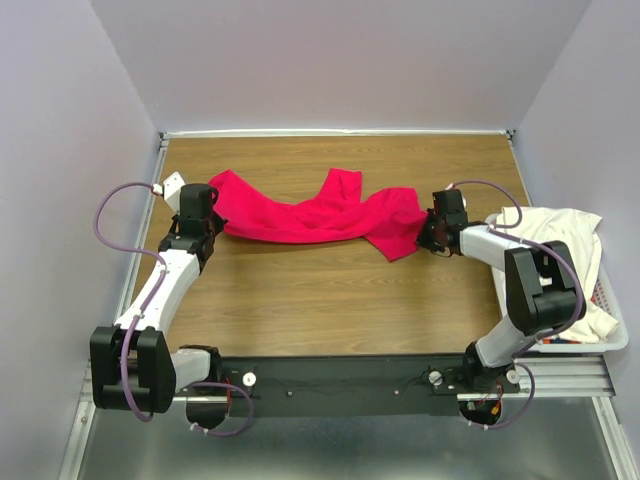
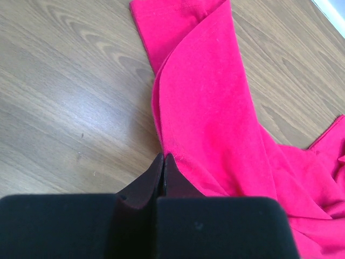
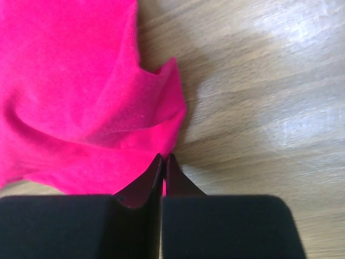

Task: Fold and stack the t-shirts
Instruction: Flatten the tshirt out

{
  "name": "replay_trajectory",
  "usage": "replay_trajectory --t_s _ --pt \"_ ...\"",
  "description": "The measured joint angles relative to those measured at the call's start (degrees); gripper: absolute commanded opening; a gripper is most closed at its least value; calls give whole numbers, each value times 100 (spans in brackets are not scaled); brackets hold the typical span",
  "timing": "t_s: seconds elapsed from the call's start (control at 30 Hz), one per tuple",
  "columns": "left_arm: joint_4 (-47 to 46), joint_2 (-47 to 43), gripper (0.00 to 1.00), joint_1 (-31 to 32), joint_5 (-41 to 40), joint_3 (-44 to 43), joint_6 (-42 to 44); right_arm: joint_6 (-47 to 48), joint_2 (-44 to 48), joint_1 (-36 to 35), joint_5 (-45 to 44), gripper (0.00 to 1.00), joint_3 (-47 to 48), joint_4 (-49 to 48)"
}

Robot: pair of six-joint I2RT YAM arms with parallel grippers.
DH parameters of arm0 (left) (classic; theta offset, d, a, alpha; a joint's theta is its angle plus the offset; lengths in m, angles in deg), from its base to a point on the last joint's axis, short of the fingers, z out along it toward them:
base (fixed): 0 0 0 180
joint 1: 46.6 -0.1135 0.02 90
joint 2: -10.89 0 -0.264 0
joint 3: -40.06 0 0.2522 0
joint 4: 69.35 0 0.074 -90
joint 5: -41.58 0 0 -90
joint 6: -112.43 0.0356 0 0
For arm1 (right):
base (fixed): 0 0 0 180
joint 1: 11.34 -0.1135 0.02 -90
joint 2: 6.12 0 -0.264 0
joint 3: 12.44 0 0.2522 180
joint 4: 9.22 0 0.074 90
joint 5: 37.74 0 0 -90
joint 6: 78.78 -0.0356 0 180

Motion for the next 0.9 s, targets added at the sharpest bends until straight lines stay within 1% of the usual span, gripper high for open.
replay_trajectory --t_s 0.1,0.23,0.43,0.47,0.5,0.53,0.57,0.63,0.67,0.73,0.77,0.9 --pt "-2 0 0 0 4 0 37 15 59 -15 11 0 -2 28" --pt "-4 0 0 -4 13 -13 101 50 649 -15 0 1 -15 352" --pt "-28 -2 0 -11 70 -76 144 50 2592 -50 0 0 -24 1097" --pt "-28 -2 0 -13 81 -76 151 48 2802 -57 7 4 -24 1233" --pt "-26 -2 0 -22 94 -76 164 44 3101 -85 13 10 -35 1423" --pt "-26 -2 0 -24 101 -83 170 24 3209 -96 39 17 -52 1486" --pt "-22 -2 0 -39 107 -103 186 -9 3377 -136 79 32 -120 1602" --pt "-22 -2 0 -59 125 -162 208 -61 3543 -219 136 43 -343 1749" --pt "-26 -2 0 -68 136 -192 214 -90 3587 -247 164 52 -479 1838" --pt "-26 0 0 -81 162 -251 227 -173 3598 -306 190 60 -726 2039" --pt "-28 0 0 -81 170 -262 229 -205 3600 -308 197 61 -841 2129" --pt "-26 2 0 -81 205 -271 249 -380 3687 -308 118 62 -951 2367"
